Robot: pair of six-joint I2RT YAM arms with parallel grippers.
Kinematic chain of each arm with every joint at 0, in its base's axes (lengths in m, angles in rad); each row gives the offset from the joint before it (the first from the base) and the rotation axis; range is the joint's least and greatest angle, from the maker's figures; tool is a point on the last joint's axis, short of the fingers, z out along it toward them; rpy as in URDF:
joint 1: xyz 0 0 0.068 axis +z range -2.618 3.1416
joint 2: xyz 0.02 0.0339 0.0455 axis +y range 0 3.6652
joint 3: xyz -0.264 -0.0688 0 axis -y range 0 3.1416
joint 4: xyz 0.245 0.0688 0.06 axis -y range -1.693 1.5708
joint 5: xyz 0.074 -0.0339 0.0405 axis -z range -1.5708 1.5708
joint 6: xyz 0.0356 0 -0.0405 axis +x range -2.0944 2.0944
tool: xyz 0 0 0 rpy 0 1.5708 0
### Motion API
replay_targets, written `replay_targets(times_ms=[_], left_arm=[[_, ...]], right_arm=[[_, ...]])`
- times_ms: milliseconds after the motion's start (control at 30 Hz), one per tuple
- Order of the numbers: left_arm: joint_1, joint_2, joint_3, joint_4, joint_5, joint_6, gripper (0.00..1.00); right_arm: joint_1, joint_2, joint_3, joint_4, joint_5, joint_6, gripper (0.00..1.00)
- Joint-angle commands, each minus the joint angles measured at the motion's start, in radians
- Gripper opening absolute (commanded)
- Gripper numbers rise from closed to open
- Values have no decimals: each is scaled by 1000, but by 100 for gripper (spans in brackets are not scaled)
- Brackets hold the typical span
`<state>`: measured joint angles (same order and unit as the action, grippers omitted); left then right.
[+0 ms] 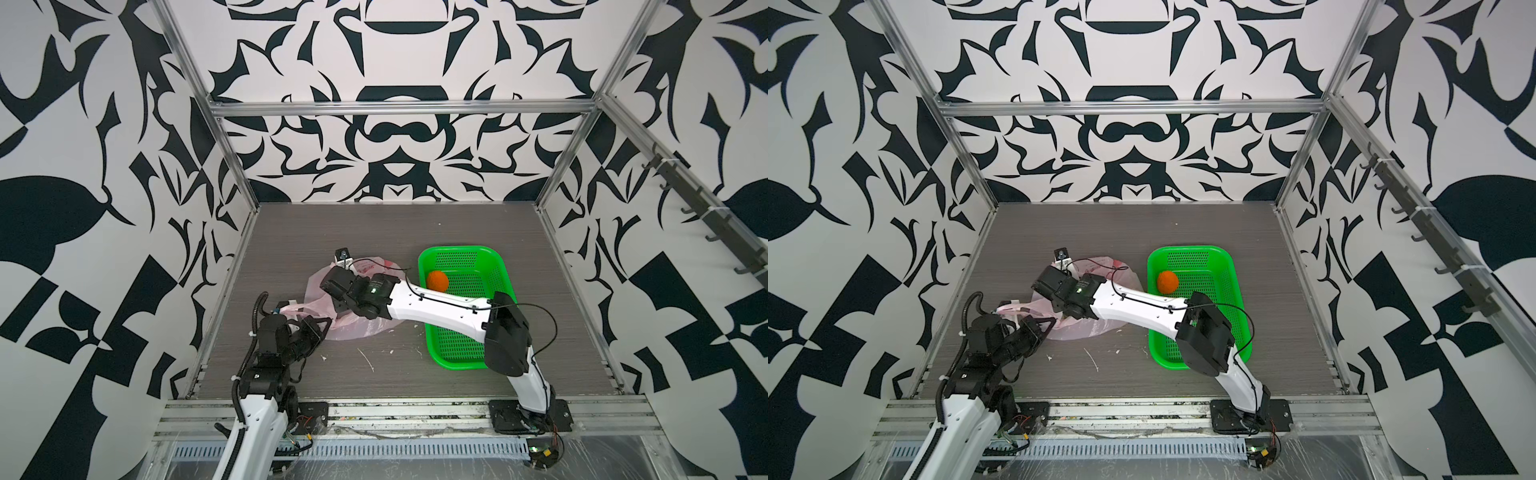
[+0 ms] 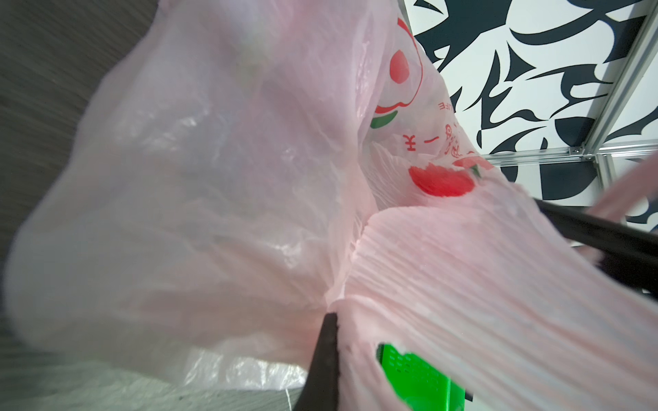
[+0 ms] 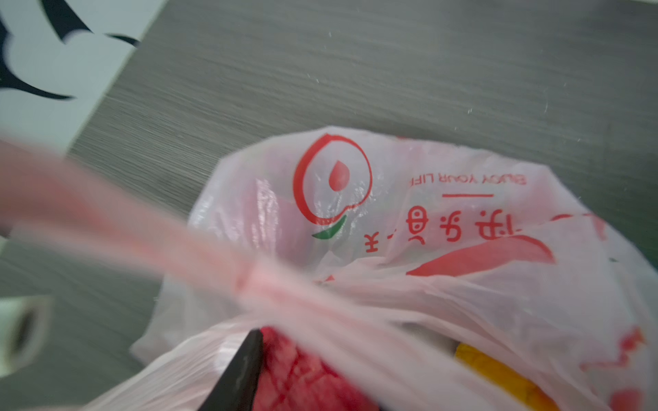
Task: Untie the knot of the plastic bag and take out the fruit
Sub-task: Pick up the fruit from the plastic bag.
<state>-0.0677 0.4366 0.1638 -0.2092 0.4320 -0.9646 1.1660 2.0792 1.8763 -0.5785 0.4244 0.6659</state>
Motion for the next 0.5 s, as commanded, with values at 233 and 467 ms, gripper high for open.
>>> replay_targets(times_ms=[233,467], left_arm=[[0,45,54,67,-15,24,0],[0,42,51,71,-11,23,0]], right_arm=[[23,-128,21,-35,36,-59,15],[23,-156,78,-23,17,-123,15]])
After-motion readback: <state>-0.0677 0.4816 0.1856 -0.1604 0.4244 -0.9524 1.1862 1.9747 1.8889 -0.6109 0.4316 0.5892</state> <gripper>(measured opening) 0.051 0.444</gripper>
